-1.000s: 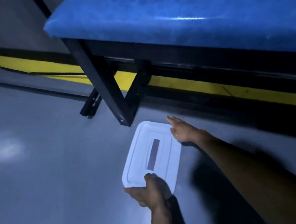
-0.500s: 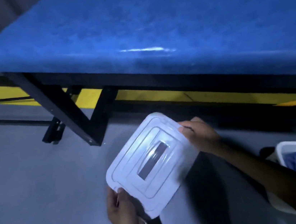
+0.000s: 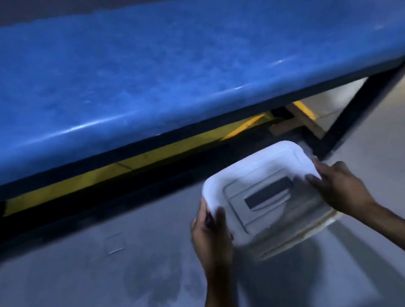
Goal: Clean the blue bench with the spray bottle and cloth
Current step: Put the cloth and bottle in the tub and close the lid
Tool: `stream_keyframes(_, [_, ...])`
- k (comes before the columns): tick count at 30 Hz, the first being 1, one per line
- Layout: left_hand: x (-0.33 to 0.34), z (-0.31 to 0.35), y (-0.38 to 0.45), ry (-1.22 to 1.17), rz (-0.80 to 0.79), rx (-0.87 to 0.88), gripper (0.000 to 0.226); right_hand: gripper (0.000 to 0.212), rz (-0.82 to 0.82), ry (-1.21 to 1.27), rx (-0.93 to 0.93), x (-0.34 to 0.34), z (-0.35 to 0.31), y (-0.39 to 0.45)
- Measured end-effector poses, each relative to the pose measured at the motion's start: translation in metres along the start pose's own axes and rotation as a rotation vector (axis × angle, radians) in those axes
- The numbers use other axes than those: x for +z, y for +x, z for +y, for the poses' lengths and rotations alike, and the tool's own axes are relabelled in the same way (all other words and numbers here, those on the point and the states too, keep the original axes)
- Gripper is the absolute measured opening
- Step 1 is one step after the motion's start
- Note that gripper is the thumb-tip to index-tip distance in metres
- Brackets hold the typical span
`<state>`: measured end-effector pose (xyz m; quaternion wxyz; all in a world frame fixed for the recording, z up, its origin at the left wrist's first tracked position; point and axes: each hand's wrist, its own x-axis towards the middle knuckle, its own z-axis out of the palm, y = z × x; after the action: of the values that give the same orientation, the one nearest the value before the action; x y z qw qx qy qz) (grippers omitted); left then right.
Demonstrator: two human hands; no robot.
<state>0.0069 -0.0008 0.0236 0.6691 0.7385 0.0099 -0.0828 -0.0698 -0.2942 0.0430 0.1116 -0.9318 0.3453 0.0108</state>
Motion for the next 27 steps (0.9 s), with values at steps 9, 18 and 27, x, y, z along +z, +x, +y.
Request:
stream_keyframes(9, [0.059, -0.025, -0.007, 0.226, 0.074, -0.116, 0.046, 0.057, -0.080, 0.129, 0.054, 0.019, 0.047, -0.014])
stream_keyframes(18, [0.045, -0.037, -0.023, 0.055, 0.063, -0.103, 0.040, 0.063, -0.135, 0.161, -0.068, 0.025, 0.041, -0.004])
stream_keyframes(27, [0.024, -0.015, -0.002, -0.160, -0.163, -0.551, 0.046, 0.039, -0.274, 0.703, 0.247, 0.004, 0.042, 0.011])
